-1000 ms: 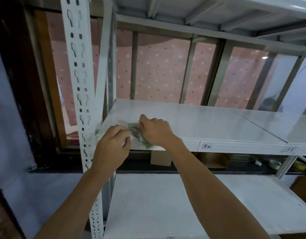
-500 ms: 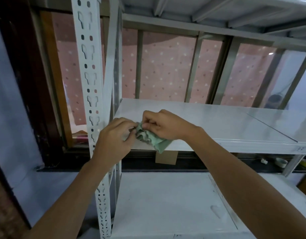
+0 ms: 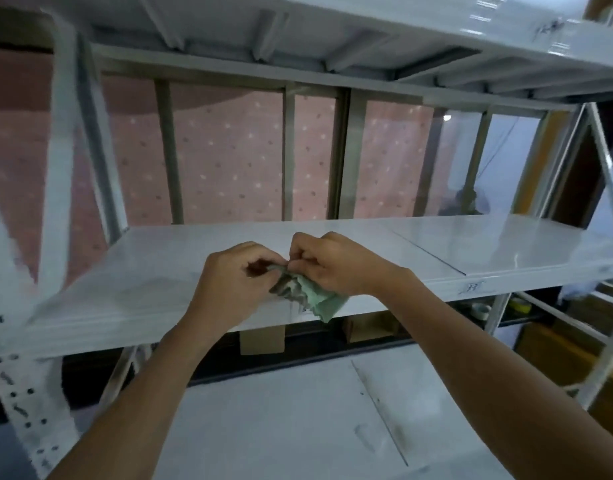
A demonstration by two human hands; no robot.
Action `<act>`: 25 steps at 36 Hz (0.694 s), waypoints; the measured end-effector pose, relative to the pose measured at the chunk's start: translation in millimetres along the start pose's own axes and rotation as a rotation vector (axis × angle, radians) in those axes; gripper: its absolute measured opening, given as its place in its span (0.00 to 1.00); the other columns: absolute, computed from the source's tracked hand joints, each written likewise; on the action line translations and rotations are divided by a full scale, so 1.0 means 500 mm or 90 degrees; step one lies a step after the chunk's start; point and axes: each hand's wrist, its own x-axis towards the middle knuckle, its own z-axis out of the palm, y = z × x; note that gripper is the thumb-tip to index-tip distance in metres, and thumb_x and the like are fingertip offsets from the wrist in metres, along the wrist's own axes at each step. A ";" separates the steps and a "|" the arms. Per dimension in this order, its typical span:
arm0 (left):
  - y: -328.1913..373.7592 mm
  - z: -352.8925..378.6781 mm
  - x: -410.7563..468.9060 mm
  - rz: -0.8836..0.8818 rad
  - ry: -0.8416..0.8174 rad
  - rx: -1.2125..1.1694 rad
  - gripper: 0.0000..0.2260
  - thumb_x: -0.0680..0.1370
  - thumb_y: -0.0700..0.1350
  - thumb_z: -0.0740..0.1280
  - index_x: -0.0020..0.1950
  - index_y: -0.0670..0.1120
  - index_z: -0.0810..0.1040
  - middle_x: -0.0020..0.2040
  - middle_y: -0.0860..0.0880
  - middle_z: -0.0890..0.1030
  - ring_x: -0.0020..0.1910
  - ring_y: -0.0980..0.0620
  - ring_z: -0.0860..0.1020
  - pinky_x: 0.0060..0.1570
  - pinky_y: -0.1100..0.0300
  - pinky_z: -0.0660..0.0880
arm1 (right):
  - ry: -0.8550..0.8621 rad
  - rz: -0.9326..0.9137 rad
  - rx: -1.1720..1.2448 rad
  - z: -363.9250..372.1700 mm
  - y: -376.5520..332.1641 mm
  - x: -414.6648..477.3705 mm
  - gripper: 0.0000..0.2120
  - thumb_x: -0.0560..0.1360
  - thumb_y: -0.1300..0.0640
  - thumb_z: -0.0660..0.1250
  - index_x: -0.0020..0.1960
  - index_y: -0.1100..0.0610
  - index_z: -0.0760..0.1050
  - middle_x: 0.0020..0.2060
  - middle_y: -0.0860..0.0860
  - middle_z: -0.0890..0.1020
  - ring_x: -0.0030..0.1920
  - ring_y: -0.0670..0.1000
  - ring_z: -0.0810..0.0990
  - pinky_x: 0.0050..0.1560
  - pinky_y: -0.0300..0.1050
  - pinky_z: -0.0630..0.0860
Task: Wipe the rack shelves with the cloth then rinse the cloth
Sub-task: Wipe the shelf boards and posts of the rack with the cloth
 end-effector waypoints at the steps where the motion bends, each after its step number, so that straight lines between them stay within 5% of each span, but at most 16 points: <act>1: 0.009 0.031 0.011 -0.001 -0.003 0.007 0.12 0.72 0.33 0.78 0.45 0.50 0.87 0.42 0.57 0.85 0.42 0.57 0.83 0.43 0.71 0.77 | -0.002 0.003 -0.003 -0.012 0.032 -0.018 0.07 0.81 0.53 0.63 0.52 0.57 0.72 0.34 0.50 0.79 0.31 0.48 0.72 0.31 0.30 0.66; 7: 0.053 0.238 0.061 0.062 0.027 0.077 0.08 0.73 0.33 0.78 0.43 0.45 0.86 0.40 0.53 0.83 0.38 0.55 0.81 0.40 0.61 0.79 | -0.029 0.105 -0.054 -0.085 0.284 -0.117 0.07 0.82 0.51 0.61 0.51 0.55 0.71 0.33 0.49 0.77 0.32 0.49 0.72 0.33 0.42 0.67; 11: 0.078 0.359 0.076 0.113 0.003 0.164 0.05 0.78 0.45 0.70 0.44 0.48 0.85 0.42 0.55 0.82 0.39 0.56 0.80 0.39 0.58 0.79 | -0.063 0.220 -0.120 -0.095 0.429 -0.159 0.07 0.82 0.52 0.58 0.50 0.55 0.68 0.37 0.55 0.78 0.39 0.58 0.77 0.38 0.53 0.74; 18: 0.078 0.464 0.095 0.189 0.034 0.261 0.12 0.79 0.44 0.70 0.36 0.44 0.81 0.35 0.51 0.79 0.32 0.50 0.75 0.35 0.58 0.74 | -0.091 0.312 -0.210 -0.062 0.524 -0.214 0.10 0.82 0.53 0.54 0.55 0.58 0.68 0.42 0.57 0.78 0.39 0.58 0.74 0.37 0.49 0.71; 25: 0.060 0.471 0.079 0.194 0.088 0.296 0.17 0.80 0.45 0.68 0.31 0.44 0.76 0.30 0.51 0.75 0.27 0.51 0.70 0.25 0.55 0.71 | -0.079 0.289 -0.258 -0.032 0.517 -0.207 0.04 0.81 0.57 0.54 0.49 0.56 0.61 0.35 0.52 0.70 0.35 0.57 0.70 0.35 0.47 0.66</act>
